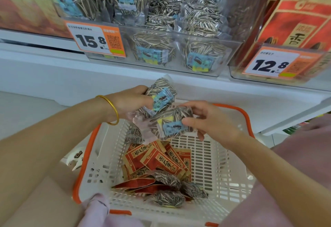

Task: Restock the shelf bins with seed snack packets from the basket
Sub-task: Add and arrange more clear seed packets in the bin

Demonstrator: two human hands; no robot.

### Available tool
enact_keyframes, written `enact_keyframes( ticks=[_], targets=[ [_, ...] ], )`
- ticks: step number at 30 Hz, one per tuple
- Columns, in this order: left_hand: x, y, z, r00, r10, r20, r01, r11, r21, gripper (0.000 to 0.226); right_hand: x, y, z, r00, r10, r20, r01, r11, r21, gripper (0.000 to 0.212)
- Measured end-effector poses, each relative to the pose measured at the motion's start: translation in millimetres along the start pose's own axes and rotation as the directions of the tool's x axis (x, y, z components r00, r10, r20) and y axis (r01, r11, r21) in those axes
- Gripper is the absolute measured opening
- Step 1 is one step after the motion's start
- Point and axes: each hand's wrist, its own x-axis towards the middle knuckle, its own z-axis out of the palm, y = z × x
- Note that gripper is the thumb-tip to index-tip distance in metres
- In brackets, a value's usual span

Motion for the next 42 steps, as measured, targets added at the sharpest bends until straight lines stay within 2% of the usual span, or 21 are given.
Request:
enact_keyframes(
  ticks=[3, 6, 8, 10, 14, 16, 18, 20, 22, 24, 25, 27, 30, 32, 34, 35, 37, 39, 42],
  targets=[
    [0.7, 3.7, 3.6, 0.999, -0.023, 0.026, 0.025, 0.998, -0.061, 0.035, 2.5, -4.4, -3.1, 0.997, -0.064, -0.049, 0.063, 0.998, -0.018, 0.022],
    [-2.7, 5.5, 5.4, 0.996, -0.01, 0.091, 0.013, 1.0, -0.027, 0.071, 5.0, -6.9, -2.3, 0.991, -0.112, -0.068, 0.107, 0.992, -0.067, 0.024],
    [-11.1, 6.4, 7.4, 0.984, 0.048, 0.169, -0.066, 0.992, 0.107, 0.08, 5.7, -8.0, -1.5, 0.985, -0.153, -0.076, 0.146, 0.985, -0.092, 0.026],
    [-15.2, 5.3, 8.2, 0.983, 0.129, 0.135, -0.157, 0.961, 0.226, 0.079, 5.1, -9.1, 1.3, 0.972, -0.213, -0.097, 0.197, 0.969, -0.148, 0.035],
    [-18.4, 10.3, 5.3, 0.97, 0.237, 0.06, -0.244, 0.931, 0.27, 0.081, 3.0, -15.9, 8.9, 0.915, -0.281, -0.288, 0.232, 0.953, -0.192, 0.045],
    [-23.0, 15.5, 2.0, 0.953, 0.3, 0.039, -0.3, 0.921, 0.247, 0.077, 0.6, -16.7, 9.6, 0.929, -0.264, -0.259, 0.249, 0.964, -0.09, 0.067],
    [-30.4, 21.0, -1.8, 0.932, 0.363, 0.011, -0.357, 0.911, 0.207, 0.057, -1.8, -16.9, 11.1, 0.962, -0.248, -0.112, 0.266, 0.947, 0.182, 0.097],
    [-37.9, 25.4, -6.5, 0.901, 0.434, 0.013, -0.428, 0.884, 0.19, 0.039, -2.1, -19.5, 15.4, 0.956, -0.294, -0.002, 0.278, 0.901, 0.334, 0.115],
    [-46.3, 28.2, -12.2, 0.855, 0.518, 0.035, -0.514, 0.835, 0.199, 0.049, -2.5, -30.6, 21.3, 0.936, -0.352, -0.02, 0.337, 0.875, 0.348, 0.113],
    [-53.7, 31.0, -20.5, 0.82, 0.572, 0.01, -0.565, 0.807, 0.175, 0.057, -2.0, -48.5, 24.1, 0.917, -0.392, -0.074, 0.391, 0.849, 0.355, 0.093],
    [-58.1, 32.9, -24.9, 0.798, 0.602, -0.019, -0.593, 0.791, 0.151, 0.05, -1.2, -60.0, 24.3, 0.901, -0.425, -0.089, 0.427, 0.832, 0.353, 0.081],
    [-65.3, 38.0, -32.8, 0.739, 0.668, -0.09, -0.651, 0.742, 0.159, 0.04, 3.5, -87.3, 23.2, 0.859, -0.499, -0.111, 0.507, 0.803, 0.313, 0.07],
    [-74.4, 46.3, -44.8, 0.601, 0.76, -0.249, -0.74, 0.646, 0.189, 0.039, 19.8, -133.5, 21.8, 0.782, -0.607, -0.141, 0.623, 0.768, 0.15, 0.064],
    [-76.3, 47.6, -56.2, 0.445, 0.811, -0.38, -0.735, 0.573, 0.362, 0.051, 35.6, -159.2, 19.0, 0.753, -0.639, -0.154, 0.654, 0.752, 0.082, 0.059],
    [-74.7, 46.7, -70.2, 0.234, 0.847, -0.477, -0.614, 0.509, 0.603, 0.063, 52.3, -180.2, 14.2, 0.739, -0.649, -0.184, 0.662, 0.75, 0.014, 0.057],
    [-74.2, 46.4, -76.5, 0.14, 0.852, -0.504, -0.549, 0.49, 0.677, 0.058, 59.9, -189.5, 12.4, 0.734, -0.653, -0.186, 0.659, 0.751, -0.038, 0.056],
    [-72.4, 45.3, -85.4, 0.014, 0.847, -0.531, -0.453, 0.479, 0.752, 0.042, 75.0, -203.2, 9.6, 0.722, -0.671, -0.166, 0.652, 0.741, -0.158, 0.054],
    [-67.5, 44.7, -90.3, -0.043, 0.831, -0.554, -0.395, 0.495, 0.774, 0.036, 87.3, -210.9, 10.4, 0.724, -0.673, -0.151, 0.63, 0.735, -0.252, 0.054],
    [-60.7, 41.8, -94.6, -0.059, 0.827, -0.559, -0.356, 0.506, 0.786, 0.039, 97.4, -213.6, 17.7, 0.723, -0.677, -0.135, 0.605, 0.716, -0.349, 0.056]
  ],
)
